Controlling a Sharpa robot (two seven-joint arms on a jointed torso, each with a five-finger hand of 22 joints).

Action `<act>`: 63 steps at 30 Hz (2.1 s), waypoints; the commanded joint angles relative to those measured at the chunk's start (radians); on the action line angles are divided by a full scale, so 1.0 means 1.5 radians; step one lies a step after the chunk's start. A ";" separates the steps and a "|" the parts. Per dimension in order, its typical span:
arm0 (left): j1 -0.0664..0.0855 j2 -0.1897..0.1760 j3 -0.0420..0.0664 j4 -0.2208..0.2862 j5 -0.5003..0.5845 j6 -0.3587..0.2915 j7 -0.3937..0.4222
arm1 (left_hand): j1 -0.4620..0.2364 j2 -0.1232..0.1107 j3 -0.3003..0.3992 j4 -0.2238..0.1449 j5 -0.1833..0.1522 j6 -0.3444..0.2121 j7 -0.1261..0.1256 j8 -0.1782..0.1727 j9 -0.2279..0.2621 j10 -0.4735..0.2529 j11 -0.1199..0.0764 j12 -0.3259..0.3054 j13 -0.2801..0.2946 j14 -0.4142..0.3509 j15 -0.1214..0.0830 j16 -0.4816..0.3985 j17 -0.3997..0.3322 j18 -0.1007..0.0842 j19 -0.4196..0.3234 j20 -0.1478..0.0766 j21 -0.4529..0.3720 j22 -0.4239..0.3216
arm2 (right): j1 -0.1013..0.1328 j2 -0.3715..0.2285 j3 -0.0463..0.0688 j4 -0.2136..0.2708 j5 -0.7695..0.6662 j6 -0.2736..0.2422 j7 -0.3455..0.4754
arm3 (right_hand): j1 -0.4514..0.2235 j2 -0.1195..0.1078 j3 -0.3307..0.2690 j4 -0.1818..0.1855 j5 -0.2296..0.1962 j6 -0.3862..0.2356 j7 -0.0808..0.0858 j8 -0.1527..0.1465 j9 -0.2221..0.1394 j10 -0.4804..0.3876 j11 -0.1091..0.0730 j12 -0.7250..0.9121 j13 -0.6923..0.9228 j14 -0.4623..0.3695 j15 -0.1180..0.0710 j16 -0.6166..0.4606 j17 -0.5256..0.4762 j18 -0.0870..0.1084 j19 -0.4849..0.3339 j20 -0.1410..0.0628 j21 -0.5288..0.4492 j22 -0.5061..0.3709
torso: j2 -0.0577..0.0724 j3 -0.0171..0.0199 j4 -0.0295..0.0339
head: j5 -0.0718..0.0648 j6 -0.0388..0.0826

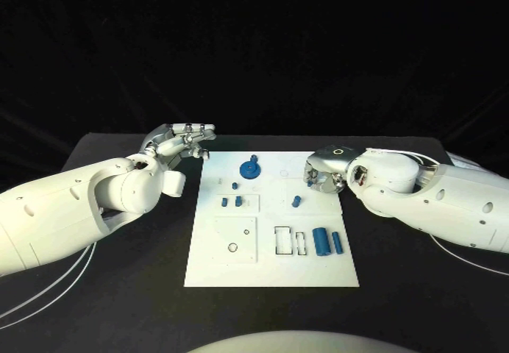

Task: Assemble the parts on the task board

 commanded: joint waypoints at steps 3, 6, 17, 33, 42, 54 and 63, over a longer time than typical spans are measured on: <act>0.000 0.000 0.000 0.002 0.006 0.005 0.005 | 0.000 0.005 -0.004 -0.001 -0.002 -0.004 0.001 0.002 -0.001 -0.005 0.001 0.002 0.001 -0.004 -0.002 -0.004 -0.001 0.008 0.004 -0.003 -0.002 -0.001 | -0.007 0.005 -0.003 -0.006 0.007 0.013 0.010 | 0.001 0.010 0.009 -0.001 -0.004 0.009 0.000 0.001 0.000 0.010 -0.001 -0.003 -0.004 0.024 -0.001 0.005 0.003 -0.001 0.008 0.000 0.004 0.005 | 0.000 0.0000 0.0000 | 0.000 -0.002; 0.000 0.000 0.000 0.001 0.006 0.006 0.002 | 0.001 0.006 -0.005 -0.002 -0.002 -0.005 0.001 0.003 -0.001 -0.006 0.001 0.004 0.001 -0.005 -0.002 -0.005 -0.002 0.008 0.004 -0.003 -0.003 -0.001 | -0.008 0.008 -0.003 -0.008 0.015 0.012 0.011 | 0.001 0.013 0.014 -0.004 -0.006 0.015 0.000 0.002 0.002 0.018 -0.001 -0.003 -0.007 0.025 0.000 0.007 0.003 -0.002 0.012 0.001 0.008 0.011 | 0.000 -0.0003 0.0003 | 0.000 -0.003; 0.000 0.000 0.000 -0.002 0.006 0.007 -0.007 | 0.006 0.007 -0.008 -0.007 -0.002 -0.007 0.001 0.004 -0.001 -0.009 0.001 0.009 0.002 -0.007 -0.002 -0.006 -0.007 0.008 0.005 -0.003 -0.006 -0.003 | -0.009 0.009 -0.003 -0.009 0.034 -0.002 0.013 | 0.001 0.018 0.020 -0.013 -0.005 0.031 -0.001 0.007 0.008 0.041 -0.003 -0.003 -0.010 0.025 0.000 0.007 -0.003 -0.005 0.021 0.001 0.020 0.031 | -0.001 -0.0003 -0.0006 | 0.000 -0.005; -0.001 0.000 0.000 -0.006 0.006 0.010 -0.013 | 0.013 0.009 -0.008 -0.013 -0.001 -0.009 0.002 0.005 -0.001 -0.014 0.001 0.016 0.004 -0.009 -0.002 -0.008 -0.012 0.008 0.007 -0.003 -0.008 -0.005 | -0.009 -0.002 0.000 0.010 0.041 -0.081 0.003 | -0.011 0.024 0.022 -0.016 -0.023 0.042 -0.003 0.010 0.016 0.061 -0.005 -0.011 -0.015 0.025 -0.002 0.011 -0.005 -0.009 0.032 0.000 0.036 0.054 | -0.001 -0.0004 0.0000 | -0.001 -0.006; -0.001 0.000 0.000 -0.009 0.006 0.012 -0.016 | 0.014 0.010 -0.009 -0.015 -0.001 -0.011 0.003 0.005 -0.002 -0.016 0.002 0.017 0.004 -0.009 -0.002 -0.008 -0.014 0.008 0.007 -0.003 -0.009 -0.005 | -0.004 -0.019 0.006 0.025 0.045 -0.085 -0.005 | -0.015 0.023 0.020 -0.015 -0.026 0.043 -0.003 0.010 0.018 0.062 -0.005 -0.013 -0.016 0.025 -0.002 0.012 -0.006 -0.009 0.032 -0.001 0.037 0.055 | -0.001 -0.0003 -0.0009 | -0.001 -0.005; -0.001 0.000 0.000 -0.011 0.006 0.014 -0.020 | 0.015 0.010 -0.010 -0.017 -0.001 -0.014 0.004 0.005 -0.002 -0.020 0.003 0.019 0.004 -0.011 -0.002 -0.010 -0.019 0.007 0.007 -0.003 -0.010 -0.006 | 0.007 -0.040 0.009 0.102 0.074 -0.078 -0.008 | -0.017 0.022 0.019 -0.014 -0.027 0.043 -0.004 0.010 0.018 0.063 -0.005 -0.015 -0.016 0.025 -0.002 0.013 -0.005 -0.009 0.032 -0.001 0.037 0.055 | -0.001 -0.0008 0.0003 | 0.001 -0.004; -0.001 0.003 0.000 -0.009 0.006 0.015 -0.021 | 0.015 0.010 -0.010 -0.017 -0.001 -0.014 0.004 0.005 -0.002 -0.020 0.003 0.019 0.004 -0.011 -0.001 -0.010 -0.019 0.007 0.007 -0.003 -0.010 -0.006 | -0.001 -0.001 0.009 0.155 0.078 -0.071 -0.008 | -0.018 0.023 0.020 -0.014 -0.027 0.042 -0.003 0.009 0.018 0.062 -0.004 -0.016 -0.017 0.025 -0.002 0.013 -0.006 -0.009 0.032 -0.001 0.037 0.055 | -0.001 -0.0030 0.0009 | 0.014 -0.007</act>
